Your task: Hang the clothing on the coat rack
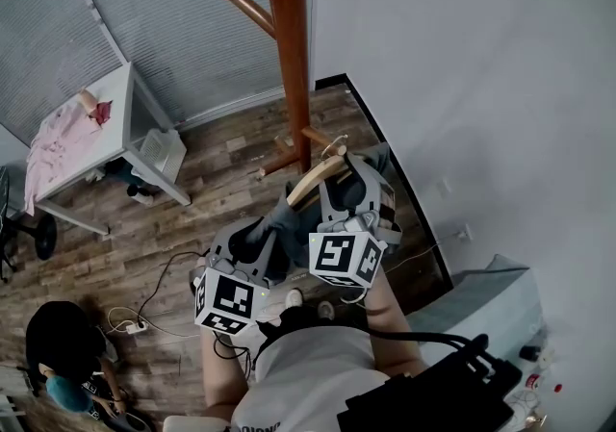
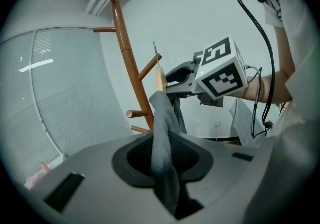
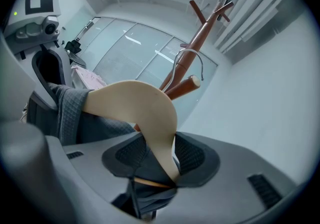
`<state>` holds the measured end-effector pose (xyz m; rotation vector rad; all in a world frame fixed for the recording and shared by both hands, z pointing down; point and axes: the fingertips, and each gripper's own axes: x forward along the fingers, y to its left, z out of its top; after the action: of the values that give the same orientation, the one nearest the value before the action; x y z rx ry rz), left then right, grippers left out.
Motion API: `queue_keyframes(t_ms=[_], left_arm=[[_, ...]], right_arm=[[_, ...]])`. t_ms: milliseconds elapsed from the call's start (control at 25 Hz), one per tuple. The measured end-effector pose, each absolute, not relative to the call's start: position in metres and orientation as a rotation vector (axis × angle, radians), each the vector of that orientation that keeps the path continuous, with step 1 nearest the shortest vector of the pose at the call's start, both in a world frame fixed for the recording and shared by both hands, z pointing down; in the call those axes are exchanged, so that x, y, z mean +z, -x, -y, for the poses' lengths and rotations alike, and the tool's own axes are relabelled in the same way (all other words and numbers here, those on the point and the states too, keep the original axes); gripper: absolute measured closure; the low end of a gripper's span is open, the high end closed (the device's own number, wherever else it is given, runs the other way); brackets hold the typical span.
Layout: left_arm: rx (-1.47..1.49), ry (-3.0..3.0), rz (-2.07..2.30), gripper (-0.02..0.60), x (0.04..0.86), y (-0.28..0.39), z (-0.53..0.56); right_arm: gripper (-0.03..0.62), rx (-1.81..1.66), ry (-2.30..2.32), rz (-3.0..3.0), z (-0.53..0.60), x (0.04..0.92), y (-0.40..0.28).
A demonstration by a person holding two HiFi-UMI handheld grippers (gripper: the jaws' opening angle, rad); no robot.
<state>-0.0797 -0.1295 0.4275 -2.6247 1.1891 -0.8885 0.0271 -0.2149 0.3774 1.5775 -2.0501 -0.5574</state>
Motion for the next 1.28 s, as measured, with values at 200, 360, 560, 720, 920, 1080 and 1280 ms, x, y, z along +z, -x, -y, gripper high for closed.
queue_keyframes(t_ms=[200, 360, 560, 720, 920, 1080, 1280], left_arm=[[-0.895, 2.632, -1.188, 0.499, 0.431, 0.081, 0.133], [-0.904, 2.641, -1.188, 0.499, 0.435, 0.082, 0.136], [-0.911, 2.661, -1.189, 0.499, 0.441, 0.088, 0.142], [-0.916, 2.671, -1.187, 0.499, 0.444, 0.091, 0.145], [-0.925, 2.679, -1.183, 0.499, 0.448, 0.092, 0.148], [-0.932, 2.685, -1.179, 0.499, 0.451, 0.093, 0.149], [-0.942, 2.691, -1.175, 0.499, 0.456, 0.094, 0.150]], right_arm=[[0.399, -0.544, -1.568, 2.049, 0.220, 0.382, -0.026], [0.399, -0.531, -1.564, 2.047, 0.223, 0.386, -0.025], [0.399, -0.515, -1.550, 2.041, 0.230, 0.393, -0.018], [0.399, -0.505, -1.544, 2.037, 0.233, 0.397, -0.015], [0.399, -0.498, -1.540, 2.031, 0.236, 0.400, -0.013], [0.399, -0.497, -1.535, 2.023, 0.238, 0.403, -0.012], [0.399, -0.493, -1.525, 2.018, 0.239, 0.407, -0.011]])
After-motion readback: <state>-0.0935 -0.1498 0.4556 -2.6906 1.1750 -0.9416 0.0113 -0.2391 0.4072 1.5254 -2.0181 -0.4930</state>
